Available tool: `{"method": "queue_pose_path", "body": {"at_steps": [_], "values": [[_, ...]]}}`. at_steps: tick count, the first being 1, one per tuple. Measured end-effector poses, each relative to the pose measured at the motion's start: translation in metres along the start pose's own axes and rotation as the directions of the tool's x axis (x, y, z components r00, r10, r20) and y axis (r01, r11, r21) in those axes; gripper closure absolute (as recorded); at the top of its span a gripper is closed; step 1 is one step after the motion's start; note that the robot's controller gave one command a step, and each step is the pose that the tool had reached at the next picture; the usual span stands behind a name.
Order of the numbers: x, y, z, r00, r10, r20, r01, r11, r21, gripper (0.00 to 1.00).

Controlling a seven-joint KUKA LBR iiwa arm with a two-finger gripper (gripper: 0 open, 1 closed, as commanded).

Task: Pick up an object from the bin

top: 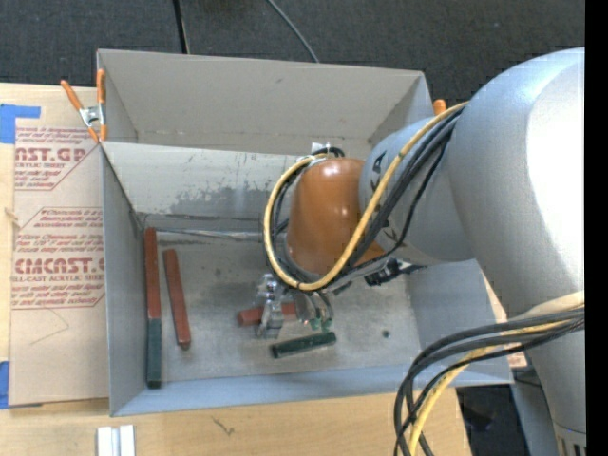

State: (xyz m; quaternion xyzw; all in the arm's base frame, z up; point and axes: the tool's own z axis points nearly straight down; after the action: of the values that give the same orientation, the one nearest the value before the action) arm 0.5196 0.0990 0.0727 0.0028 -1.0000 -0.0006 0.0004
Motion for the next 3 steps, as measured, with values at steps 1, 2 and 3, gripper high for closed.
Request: {"method": "queue_pose_path", "body": {"at_steps": [1, 2, 3], "values": [[-0.004, -0.012, -0.05, 1.0, 0.013, -0.006, -0.013, 1.0, 0.001, 1.0], [-0.01, 0.009, -0.081, 0.994, 0.112, 0.003, -0.112, 0.994, 0.0, 1.0], [0.008, -0.024, -0.11, 0.996, 0.094, 0.0, -0.094, 0.996, 0.001, 1.0]]}}
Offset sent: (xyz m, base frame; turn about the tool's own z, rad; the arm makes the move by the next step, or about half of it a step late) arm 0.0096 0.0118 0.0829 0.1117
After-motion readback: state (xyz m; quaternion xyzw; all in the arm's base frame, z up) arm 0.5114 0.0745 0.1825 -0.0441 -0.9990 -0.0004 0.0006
